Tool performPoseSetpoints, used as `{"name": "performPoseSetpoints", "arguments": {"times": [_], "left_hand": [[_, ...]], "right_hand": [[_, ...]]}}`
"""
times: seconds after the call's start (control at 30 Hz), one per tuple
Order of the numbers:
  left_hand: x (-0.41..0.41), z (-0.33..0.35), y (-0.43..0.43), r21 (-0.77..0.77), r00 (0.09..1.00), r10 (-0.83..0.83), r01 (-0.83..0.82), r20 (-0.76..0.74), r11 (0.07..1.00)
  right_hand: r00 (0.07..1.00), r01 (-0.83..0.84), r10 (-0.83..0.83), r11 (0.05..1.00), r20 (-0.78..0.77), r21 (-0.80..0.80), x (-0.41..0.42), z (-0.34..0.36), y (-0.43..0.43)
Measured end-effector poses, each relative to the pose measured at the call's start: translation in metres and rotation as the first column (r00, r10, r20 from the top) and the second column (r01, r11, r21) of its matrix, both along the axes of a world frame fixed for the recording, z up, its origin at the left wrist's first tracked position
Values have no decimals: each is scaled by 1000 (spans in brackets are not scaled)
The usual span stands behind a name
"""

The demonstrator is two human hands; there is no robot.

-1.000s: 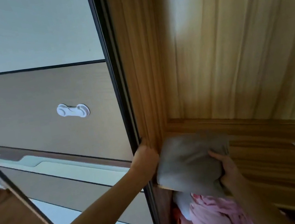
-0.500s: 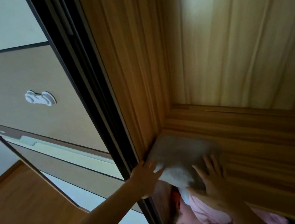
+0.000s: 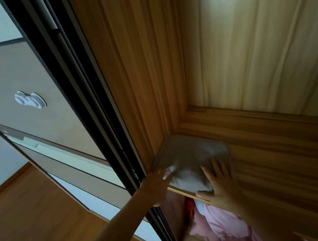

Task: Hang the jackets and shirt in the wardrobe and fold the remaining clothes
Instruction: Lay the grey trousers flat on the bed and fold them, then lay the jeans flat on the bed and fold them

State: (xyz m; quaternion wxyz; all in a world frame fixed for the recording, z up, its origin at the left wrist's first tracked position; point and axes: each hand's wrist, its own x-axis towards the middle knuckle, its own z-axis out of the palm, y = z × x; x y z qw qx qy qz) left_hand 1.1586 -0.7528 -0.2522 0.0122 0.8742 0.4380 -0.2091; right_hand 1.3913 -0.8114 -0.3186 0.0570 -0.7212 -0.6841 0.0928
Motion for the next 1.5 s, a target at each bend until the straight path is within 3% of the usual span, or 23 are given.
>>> {"name": "performPoseSetpoints", "arguments": {"times": [0.2,0.33,0.53,0.7,1.03,1.13,1.3,1.5], "left_hand": [[-14,14,-15,-149,934,146,-101,326,984],[-47,20,-31,-198,864,231,-156,448,968],[-146,9,-62,-260,878,359,-283,318,923],[-255,3,-112,-308,828,506,-429,241,849],[-467,-4,-239,-398,564,797,-694,218,600],[-519,-8,-284,-400,493,854,-758,167,515],[-593,-13,-356,-451,269,949,-835,165,315],[-674,-48,-417,-483,69,991,-868,115,117]], "right_hand": [[958,-62,90,992,-272,107,-25,43,-1],[944,-151,167,986,-286,76,-58,63,-3],[922,-342,307,931,-235,-126,-139,69,-9],[891,-426,368,880,-265,-209,-241,72,-27],[754,-656,621,705,-213,-269,-461,60,-66],[666,-739,716,597,-209,-313,-528,59,-86],[502,-834,839,407,-207,-373,-632,59,-120],[345,-869,918,234,-195,-437,-737,48,-146]]}}
